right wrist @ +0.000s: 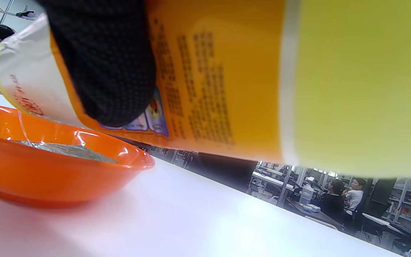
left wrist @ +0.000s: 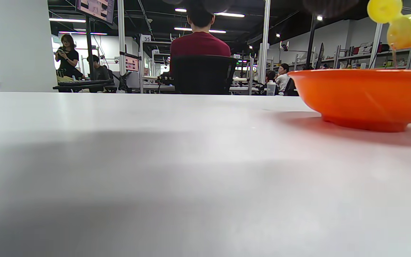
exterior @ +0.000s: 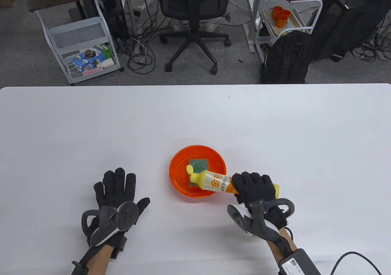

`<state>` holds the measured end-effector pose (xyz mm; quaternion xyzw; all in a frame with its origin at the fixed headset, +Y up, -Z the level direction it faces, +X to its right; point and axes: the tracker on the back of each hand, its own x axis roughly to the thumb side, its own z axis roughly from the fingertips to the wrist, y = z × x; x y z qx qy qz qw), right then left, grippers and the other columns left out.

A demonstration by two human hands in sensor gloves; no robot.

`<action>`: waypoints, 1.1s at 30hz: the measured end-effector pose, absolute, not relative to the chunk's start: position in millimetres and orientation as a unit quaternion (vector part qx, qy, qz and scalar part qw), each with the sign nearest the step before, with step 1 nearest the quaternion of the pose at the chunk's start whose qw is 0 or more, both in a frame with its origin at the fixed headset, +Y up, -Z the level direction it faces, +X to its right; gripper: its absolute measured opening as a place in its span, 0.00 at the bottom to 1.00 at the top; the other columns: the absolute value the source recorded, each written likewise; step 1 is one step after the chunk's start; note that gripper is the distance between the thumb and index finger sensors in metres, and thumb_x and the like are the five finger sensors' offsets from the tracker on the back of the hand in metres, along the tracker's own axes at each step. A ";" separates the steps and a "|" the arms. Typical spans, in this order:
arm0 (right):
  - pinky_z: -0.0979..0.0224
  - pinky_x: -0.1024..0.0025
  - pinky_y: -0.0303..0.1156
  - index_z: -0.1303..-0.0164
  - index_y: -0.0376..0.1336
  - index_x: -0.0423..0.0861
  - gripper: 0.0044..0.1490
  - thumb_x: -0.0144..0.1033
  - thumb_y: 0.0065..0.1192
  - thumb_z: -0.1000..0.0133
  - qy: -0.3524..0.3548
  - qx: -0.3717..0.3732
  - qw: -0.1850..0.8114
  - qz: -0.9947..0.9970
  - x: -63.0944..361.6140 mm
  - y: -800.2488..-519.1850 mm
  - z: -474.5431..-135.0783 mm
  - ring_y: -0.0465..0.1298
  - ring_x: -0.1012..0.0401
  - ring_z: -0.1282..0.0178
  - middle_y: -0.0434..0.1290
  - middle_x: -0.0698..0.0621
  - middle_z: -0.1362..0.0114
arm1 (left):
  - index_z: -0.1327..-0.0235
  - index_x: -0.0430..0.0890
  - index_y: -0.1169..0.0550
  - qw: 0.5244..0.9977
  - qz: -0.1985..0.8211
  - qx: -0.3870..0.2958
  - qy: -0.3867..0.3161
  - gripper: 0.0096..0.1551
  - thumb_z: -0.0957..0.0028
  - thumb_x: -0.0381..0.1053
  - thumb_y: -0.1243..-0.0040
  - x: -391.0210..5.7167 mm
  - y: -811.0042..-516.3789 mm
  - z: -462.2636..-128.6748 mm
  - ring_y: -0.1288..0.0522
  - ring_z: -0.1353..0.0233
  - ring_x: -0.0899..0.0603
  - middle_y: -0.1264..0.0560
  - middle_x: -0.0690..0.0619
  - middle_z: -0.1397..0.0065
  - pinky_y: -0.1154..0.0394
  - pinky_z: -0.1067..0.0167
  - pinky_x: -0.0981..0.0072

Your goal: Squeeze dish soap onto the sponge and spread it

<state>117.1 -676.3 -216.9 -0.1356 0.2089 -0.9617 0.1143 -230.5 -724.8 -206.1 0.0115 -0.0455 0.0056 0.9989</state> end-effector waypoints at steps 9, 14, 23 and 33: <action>0.30 0.51 0.78 0.36 0.71 0.55 0.32 0.53 0.80 0.49 0.205 -0.151 0.110 -0.961 101.4 -681.0 -221.0 0.83 0.54 0.35 0.82 0.55 0.33 | 0.12 0.45 0.48 0.999 0.009 0.014 -0.045 0.53 0.44 0.73 0.56 -233.7 -724.6 -206.1 0.56 0.12 0.25 0.54 0.35 0.08 0.56 0.23 0.25; 0.30 0.52 0.78 0.36 0.71 0.55 0.32 0.53 0.80 0.49 0.207 -0.151 0.110 -0.960 105.2 -680.8 -219.6 0.83 0.53 0.36 0.82 0.55 0.33 | 0.12 0.45 0.48 0.999 0.008 0.014 -0.045 0.53 0.44 0.73 0.56 -233.3 -724.9 -205.9 0.56 0.12 0.24 0.54 0.35 0.08 0.56 0.23 0.25; 0.30 0.52 0.78 0.36 0.71 0.55 0.32 0.53 0.80 0.49 0.203 -0.132 0.118 -0.963 129.6 -681.4 -213.9 0.83 0.54 0.35 0.82 0.55 0.33 | 0.12 0.45 0.48 0.999 0.007 0.011 -0.047 0.53 0.44 0.73 0.56 -230.7 -726.1 -206.1 0.56 0.12 0.24 0.54 0.35 0.08 0.56 0.23 0.25; 0.29 0.51 0.77 0.36 0.71 0.55 0.32 0.52 0.80 0.49 0.199 -0.099 0.116 -0.968 161.5 -678.1 -206.9 0.83 0.53 0.35 0.81 0.55 0.32 | 0.12 0.45 0.48 0.999 0.005 0.004 -0.043 0.53 0.44 0.73 0.56 -229.4 -726.4 -206.0 0.56 0.12 0.25 0.54 0.35 0.08 0.56 0.23 0.25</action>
